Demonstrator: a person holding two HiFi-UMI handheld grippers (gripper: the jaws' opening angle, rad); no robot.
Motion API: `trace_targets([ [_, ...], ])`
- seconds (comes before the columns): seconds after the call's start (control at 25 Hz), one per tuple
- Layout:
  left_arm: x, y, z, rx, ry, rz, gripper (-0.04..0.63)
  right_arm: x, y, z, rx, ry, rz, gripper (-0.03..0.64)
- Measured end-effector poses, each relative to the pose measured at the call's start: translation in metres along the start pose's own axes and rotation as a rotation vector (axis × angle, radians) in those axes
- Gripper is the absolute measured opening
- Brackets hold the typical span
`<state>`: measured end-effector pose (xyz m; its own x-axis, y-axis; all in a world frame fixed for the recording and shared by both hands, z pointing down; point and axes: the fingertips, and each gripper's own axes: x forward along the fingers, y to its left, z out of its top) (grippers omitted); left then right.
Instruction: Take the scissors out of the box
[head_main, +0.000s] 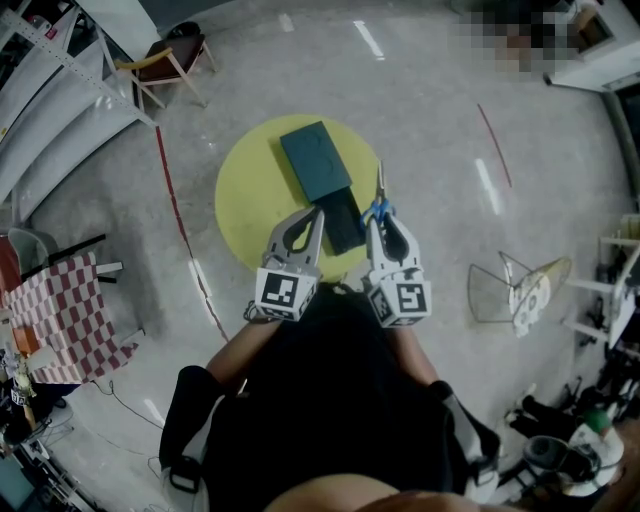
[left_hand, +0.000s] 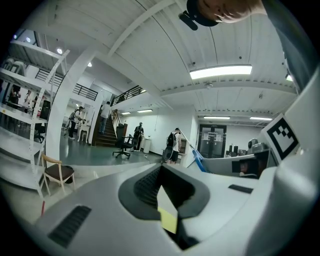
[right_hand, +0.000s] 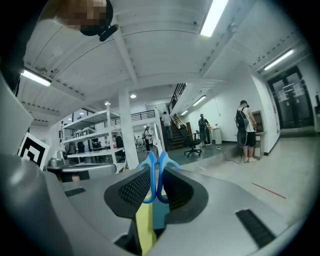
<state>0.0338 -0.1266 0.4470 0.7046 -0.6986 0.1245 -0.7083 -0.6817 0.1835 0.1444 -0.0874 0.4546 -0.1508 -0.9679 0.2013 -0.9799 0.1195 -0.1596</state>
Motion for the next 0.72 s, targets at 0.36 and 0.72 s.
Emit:
trace_targets([
  [0.36, 0.0071, 0.0008, -0.0007, 0.057, 0.007, -0.010, -0.006, 0.0043, -0.0030, 0.0008, -0.001, 0.014, 0.001, 0.083],
  [0.72, 0.0078, -0.0018, 0.0027, 0.022, -0.001, 0.001, -0.006, 0.0036, -0.0032, -0.0018, 0.002, 0.007, 0.015, 0.083],
])
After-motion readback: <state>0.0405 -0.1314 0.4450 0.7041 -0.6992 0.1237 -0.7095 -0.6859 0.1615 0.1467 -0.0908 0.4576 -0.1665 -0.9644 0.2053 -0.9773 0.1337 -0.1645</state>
